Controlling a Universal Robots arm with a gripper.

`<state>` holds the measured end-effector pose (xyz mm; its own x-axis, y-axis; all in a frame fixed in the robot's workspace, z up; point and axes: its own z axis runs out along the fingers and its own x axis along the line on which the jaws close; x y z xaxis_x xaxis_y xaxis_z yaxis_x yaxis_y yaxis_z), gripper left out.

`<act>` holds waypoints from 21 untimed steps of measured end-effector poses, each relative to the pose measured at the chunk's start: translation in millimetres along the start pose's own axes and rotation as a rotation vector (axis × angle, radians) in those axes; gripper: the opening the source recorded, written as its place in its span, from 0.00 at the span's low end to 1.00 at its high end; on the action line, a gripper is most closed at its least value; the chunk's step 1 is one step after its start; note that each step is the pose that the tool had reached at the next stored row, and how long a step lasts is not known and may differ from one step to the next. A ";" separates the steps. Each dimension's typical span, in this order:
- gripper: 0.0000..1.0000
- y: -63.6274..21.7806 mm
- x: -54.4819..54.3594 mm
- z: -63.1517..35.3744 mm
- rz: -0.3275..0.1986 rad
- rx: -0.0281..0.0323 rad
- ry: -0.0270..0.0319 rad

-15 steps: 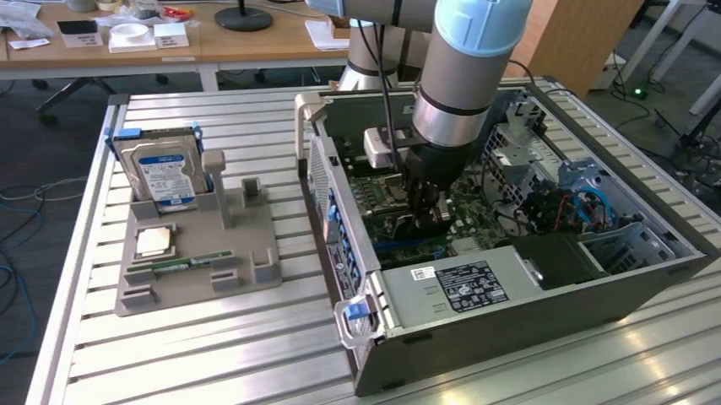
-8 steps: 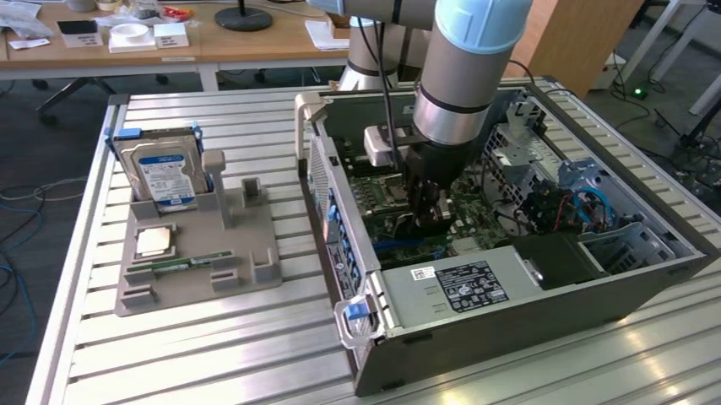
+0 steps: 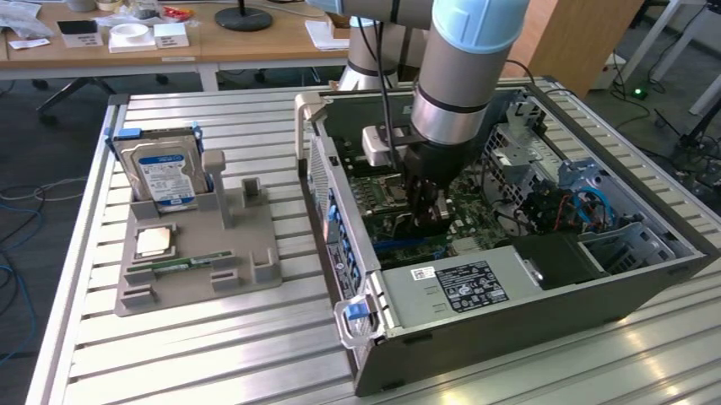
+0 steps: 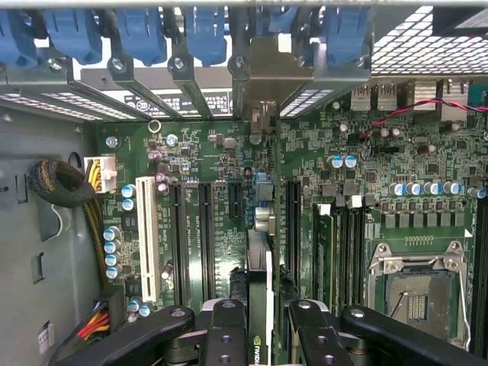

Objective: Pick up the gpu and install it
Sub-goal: 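Insert the gpu into the slot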

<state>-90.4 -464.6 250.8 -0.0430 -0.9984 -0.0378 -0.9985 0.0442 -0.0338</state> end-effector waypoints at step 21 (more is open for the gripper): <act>0.26 3.2 -0.5 4.4 -0.014 0.0098 0.0005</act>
<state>-93.4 -463.7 246.2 -0.0289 -0.9989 -0.0367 -0.9986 0.0305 -0.0440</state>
